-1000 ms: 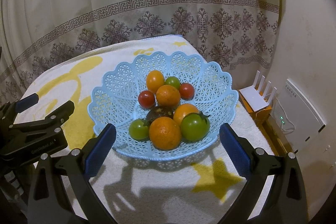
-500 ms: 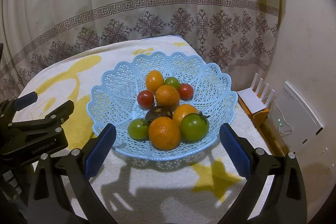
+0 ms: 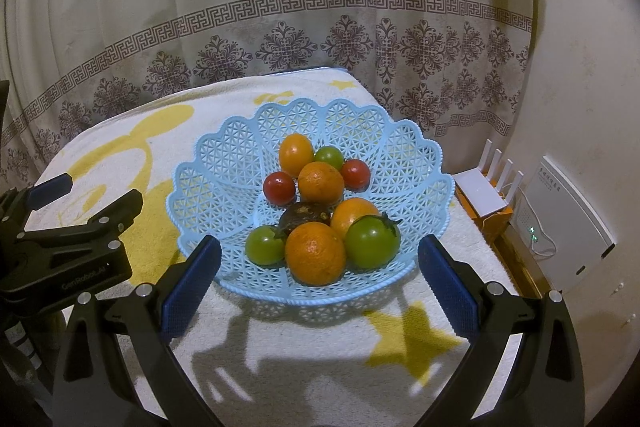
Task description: Organize fruits
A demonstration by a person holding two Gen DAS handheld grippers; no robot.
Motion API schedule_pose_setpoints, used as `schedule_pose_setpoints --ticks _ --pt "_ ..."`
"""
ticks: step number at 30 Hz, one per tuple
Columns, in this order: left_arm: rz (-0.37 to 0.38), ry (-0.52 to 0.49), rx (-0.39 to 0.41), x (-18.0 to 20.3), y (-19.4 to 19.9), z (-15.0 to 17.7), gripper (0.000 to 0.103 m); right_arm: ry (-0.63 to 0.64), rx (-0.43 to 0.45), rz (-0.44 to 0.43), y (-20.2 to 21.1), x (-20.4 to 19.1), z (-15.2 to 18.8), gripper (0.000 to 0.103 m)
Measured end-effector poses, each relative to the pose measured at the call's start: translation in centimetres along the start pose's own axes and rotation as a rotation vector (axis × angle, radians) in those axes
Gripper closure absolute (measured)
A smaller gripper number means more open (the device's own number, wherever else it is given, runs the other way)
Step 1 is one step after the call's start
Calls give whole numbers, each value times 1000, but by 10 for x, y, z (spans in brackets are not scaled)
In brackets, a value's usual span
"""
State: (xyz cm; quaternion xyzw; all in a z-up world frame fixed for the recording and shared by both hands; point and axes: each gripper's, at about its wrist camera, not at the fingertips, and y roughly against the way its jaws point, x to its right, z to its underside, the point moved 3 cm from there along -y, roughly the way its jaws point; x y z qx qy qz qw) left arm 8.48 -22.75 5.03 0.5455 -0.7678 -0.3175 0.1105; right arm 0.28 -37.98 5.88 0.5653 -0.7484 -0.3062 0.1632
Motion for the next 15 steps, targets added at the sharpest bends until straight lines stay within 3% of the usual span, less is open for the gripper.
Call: schedule_pose_setpoints --ticks 15 --pt "-13 -15 0 5 -1 1 5 1 -2 1 0 -1 0 3"
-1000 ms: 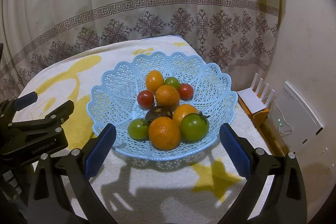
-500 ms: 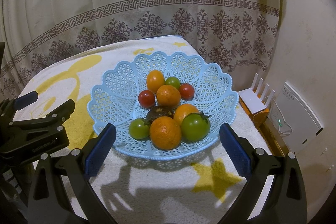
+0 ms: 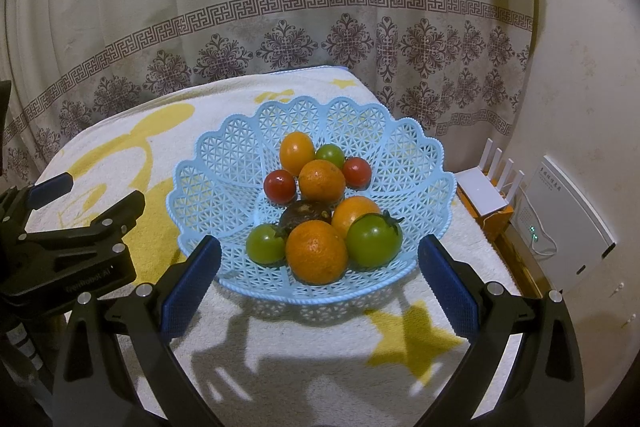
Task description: Organize fruits
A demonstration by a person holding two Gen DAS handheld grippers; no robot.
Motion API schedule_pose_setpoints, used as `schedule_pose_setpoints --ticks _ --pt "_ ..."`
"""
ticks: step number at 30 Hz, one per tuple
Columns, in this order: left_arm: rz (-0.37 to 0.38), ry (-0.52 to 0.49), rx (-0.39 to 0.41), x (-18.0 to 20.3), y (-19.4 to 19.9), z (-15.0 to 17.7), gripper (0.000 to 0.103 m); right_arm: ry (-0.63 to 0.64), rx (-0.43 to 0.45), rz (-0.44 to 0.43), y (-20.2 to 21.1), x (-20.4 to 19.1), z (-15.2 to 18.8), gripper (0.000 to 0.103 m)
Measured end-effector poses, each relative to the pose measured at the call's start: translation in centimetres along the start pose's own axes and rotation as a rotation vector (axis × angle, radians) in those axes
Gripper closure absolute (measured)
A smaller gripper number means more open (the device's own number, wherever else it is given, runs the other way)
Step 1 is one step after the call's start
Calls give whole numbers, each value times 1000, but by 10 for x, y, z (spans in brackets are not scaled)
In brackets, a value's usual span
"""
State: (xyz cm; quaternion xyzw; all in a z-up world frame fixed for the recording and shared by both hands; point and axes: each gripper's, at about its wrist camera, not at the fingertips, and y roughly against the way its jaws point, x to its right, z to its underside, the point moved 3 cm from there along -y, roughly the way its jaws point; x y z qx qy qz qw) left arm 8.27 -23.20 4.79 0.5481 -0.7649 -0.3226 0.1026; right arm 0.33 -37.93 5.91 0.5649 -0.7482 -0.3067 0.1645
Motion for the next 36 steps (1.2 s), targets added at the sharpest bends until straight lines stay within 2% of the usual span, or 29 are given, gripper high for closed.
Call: schedule_pose_setpoints --ticks 20,36 --pt "-4 -38 22 6 5 1 5 3 -3 2 -1 0 0 3" --pt "-15 -10 -11 1 -2 1 5 4 -3 2 -1 1 0 3"
